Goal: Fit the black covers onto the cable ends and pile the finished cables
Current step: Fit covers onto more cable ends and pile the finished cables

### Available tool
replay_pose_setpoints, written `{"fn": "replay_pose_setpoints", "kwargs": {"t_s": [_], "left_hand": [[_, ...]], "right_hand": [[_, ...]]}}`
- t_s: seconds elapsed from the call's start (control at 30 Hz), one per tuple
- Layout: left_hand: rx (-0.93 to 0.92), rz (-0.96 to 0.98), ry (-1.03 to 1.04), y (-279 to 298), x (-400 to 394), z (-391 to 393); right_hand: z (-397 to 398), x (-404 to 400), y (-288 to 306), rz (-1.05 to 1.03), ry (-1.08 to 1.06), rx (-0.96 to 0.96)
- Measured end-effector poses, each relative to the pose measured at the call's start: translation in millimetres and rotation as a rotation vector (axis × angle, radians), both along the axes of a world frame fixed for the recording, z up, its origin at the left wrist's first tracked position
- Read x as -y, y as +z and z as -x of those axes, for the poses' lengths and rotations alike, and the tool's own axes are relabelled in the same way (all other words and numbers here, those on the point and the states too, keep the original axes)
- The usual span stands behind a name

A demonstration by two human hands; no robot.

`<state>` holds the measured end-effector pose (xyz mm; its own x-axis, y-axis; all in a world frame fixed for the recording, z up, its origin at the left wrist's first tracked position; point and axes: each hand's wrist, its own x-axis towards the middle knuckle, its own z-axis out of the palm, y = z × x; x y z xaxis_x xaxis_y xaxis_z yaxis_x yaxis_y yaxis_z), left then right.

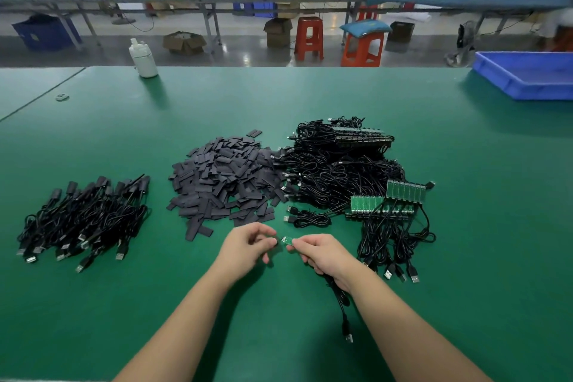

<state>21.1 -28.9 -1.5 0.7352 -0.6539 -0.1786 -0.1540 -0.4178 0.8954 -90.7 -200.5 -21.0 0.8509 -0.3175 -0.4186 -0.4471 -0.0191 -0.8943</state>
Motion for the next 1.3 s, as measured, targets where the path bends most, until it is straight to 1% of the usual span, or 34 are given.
{"fn": "replay_pose_setpoints", "kwargs": {"t_s": [0.17, 0.27, 0.33, 0.4, 0.43, 0.5, 0.57, 0.6, 0.67, 0.73, 0.8, 0.93, 1.1, 1.3], "left_hand": [[-0.118, 0.051, 0.089, -11.7, 12.6, 19.4], [-0.110, 0.023, 0.082, -17.1, 16.6, 26.3], [-0.058, 0.007, 0.076, -17.7, 17.4, 27.7], [0.058, -0.023, 0.047, -14.8, 16.2, 28.7], [0.162, -0.057, 0.011, -13.5, 15.2, 28.9], [0.440, -0.156, -0.075, -12.4, 12.5, 29.7], [0.677, -0.203, -0.137, -11.6, 10.5, 31.8], [0.752, -0.198, -0.161, -11.7, 9.4, 32.3], [0.819, -0.152, -0.173, -12.5, 7.3, 31.6], [0.761, -0.088, -0.104, -12.1, 4.2, 27.4], [0.646, -0.045, -0.025, -11.1, 0.1, 19.9], [0.505, -0.013, -0.002, -9.9, -5.9, 10.1], [0.392, 0.010, 0.028, -12.5, -7.1, 8.3], [0.305, 0.040, 0.039, -15.4, -4.8, 11.8]], "right_hand": [[-0.2, -0.1, -0.4, -0.012, 0.022, 0.014], [-1.4, -1.5, -0.4, 0.055, 0.044, -0.005], [-1.7, -1.7, -1.2, 0.088, 0.047, -0.005], [-1.7, -2.3, -1.7, 0.085, 0.022, -0.003], [-1.8, -2.2, -1.8, 0.080, 0.003, -0.006], [-2.1, -1.3, -2.7, 0.062, -0.020, -0.005], [-1.9, -1.2, -4.4, 0.032, -0.020, 0.011], [-1.5, -1.2, -4.9, 0.023, -0.017, 0.015], [-0.2, -0.6, -5.3, 0.025, -0.011, 0.012], [-0.1, 0.3, -6.3, 0.018, -0.012, 0.004], [-0.7, 2.0, -6.9, -0.002, -0.019, -0.011], [0.6, 3.6, -4.3, -0.023, 0.027, -0.014], [3.1, 3.9, -0.3, -0.046, 0.040, -0.003], [3.6, 3.8, 1.0, -0.067, 0.070, 0.004]]}}
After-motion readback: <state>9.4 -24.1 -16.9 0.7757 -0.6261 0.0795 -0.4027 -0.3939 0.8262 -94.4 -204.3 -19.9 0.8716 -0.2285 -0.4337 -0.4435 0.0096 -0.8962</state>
